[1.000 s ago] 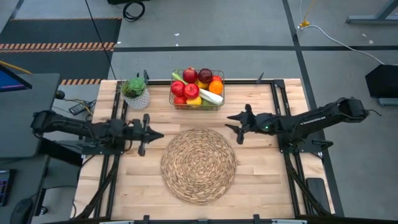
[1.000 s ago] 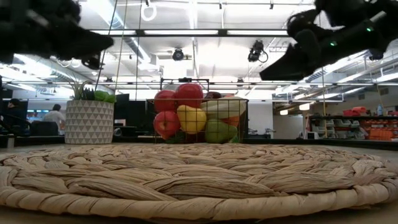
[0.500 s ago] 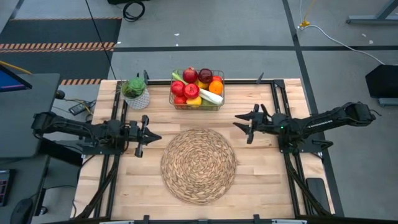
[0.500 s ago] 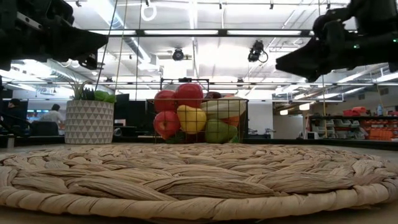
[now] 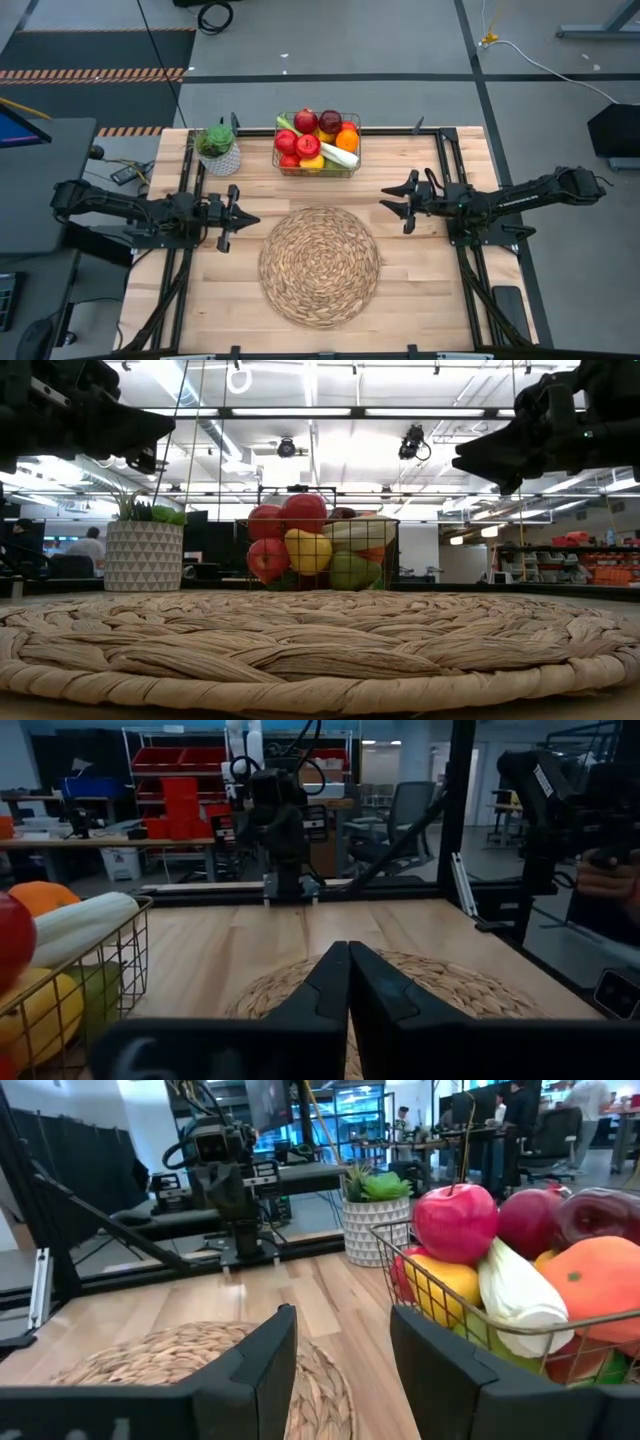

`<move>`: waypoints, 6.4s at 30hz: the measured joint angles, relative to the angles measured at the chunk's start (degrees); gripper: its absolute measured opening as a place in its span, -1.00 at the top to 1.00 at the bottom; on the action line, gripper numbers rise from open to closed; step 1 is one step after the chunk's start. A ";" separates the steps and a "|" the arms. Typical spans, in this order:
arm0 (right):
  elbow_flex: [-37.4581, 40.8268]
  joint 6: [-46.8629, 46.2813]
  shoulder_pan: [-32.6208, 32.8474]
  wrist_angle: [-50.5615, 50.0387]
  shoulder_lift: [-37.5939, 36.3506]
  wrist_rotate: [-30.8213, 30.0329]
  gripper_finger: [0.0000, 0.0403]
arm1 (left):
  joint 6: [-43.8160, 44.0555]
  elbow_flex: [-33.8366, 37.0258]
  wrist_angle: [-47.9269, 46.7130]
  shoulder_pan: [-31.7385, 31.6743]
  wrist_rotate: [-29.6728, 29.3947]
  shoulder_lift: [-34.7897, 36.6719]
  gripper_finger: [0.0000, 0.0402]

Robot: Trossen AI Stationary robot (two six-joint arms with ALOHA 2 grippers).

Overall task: Build produce basket
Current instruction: Return to Home Position

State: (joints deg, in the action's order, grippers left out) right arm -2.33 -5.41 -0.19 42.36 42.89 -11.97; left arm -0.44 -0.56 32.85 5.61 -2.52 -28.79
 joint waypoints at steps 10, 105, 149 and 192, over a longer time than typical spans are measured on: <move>0.00 -3.46 0.04 -9.02 -3.62 0.28 0.16 | 2.36 0.00 -5.50 0.00 0.01 6.30 0.97; 1.97 2.08 0.17 -39.56 -34.17 4.01 0.78 | 5.81 0.13 -27.18 1.06 -9.71 20.53 0.89; 1.97 2.12 0.17 -39.46 -34.16 4.17 0.77 | 5.78 0.13 -27.12 1.06 -9.70 20.53 0.89; 1.97 2.12 0.17 -39.46 -34.16 4.17 0.77 | 5.76 0.13 -27.12 1.07 -9.71 20.53 0.84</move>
State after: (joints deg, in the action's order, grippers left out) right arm -0.36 -3.29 -0.01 2.90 8.73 -7.79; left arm 5.32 -0.43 5.74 6.68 -12.23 -8.25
